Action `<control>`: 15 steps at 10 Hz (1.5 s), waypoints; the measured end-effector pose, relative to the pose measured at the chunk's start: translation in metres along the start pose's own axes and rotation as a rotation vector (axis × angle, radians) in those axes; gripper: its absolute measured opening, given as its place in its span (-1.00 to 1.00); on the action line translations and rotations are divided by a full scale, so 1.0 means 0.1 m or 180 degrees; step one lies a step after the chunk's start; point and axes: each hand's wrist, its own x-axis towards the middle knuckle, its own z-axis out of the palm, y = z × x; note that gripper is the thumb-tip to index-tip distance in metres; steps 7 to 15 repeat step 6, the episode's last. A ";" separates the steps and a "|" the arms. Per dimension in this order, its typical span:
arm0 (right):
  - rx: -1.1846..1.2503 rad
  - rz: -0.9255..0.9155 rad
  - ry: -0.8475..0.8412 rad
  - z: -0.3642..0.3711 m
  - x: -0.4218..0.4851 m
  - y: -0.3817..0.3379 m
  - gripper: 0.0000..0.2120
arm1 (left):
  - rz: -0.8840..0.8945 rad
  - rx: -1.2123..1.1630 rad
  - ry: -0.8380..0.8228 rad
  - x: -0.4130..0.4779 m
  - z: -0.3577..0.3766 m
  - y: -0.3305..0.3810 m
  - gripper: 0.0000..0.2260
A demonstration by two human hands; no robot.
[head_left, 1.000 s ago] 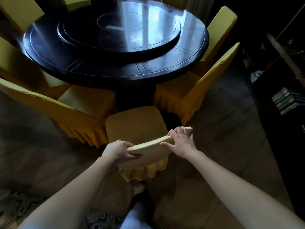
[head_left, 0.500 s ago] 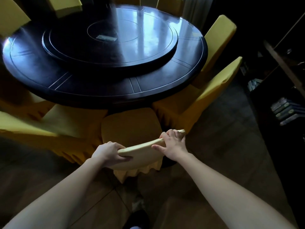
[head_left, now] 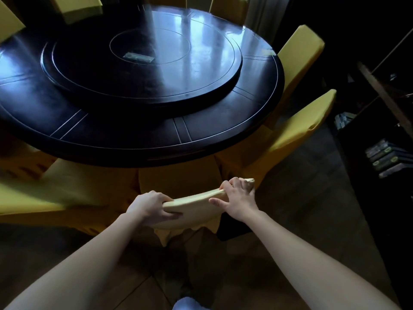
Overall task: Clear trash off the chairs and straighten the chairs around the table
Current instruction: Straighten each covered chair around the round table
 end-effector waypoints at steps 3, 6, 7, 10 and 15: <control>0.0001 0.0054 -0.0105 -0.04 -0.04 -0.03 -0.47 | -0.0047 0.0183 -0.0035 -0.03 0.00 0.02 -0.43; -0.0515 -0.0280 -0.0274 -0.37 -0.05 -0.01 -0.35 | -0.0523 -0.0613 -0.0130 -0.13 -0.19 0.36 -0.50; -0.0515 -0.0280 -0.0274 -0.37 -0.05 -0.01 -0.35 | -0.0523 -0.0613 -0.0130 -0.13 -0.19 0.36 -0.50; -0.0515 -0.0280 -0.0274 -0.37 -0.05 -0.01 -0.35 | -0.0523 -0.0613 -0.0130 -0.13 -0.19 0.36 -0.50; -0.0515 -0.0280 -0.0274 -0.37 -0.05 -0.01 -0.35 | -0.0523 -0.0613 -0.0130 -0.13 -0.19 0.36 -0.50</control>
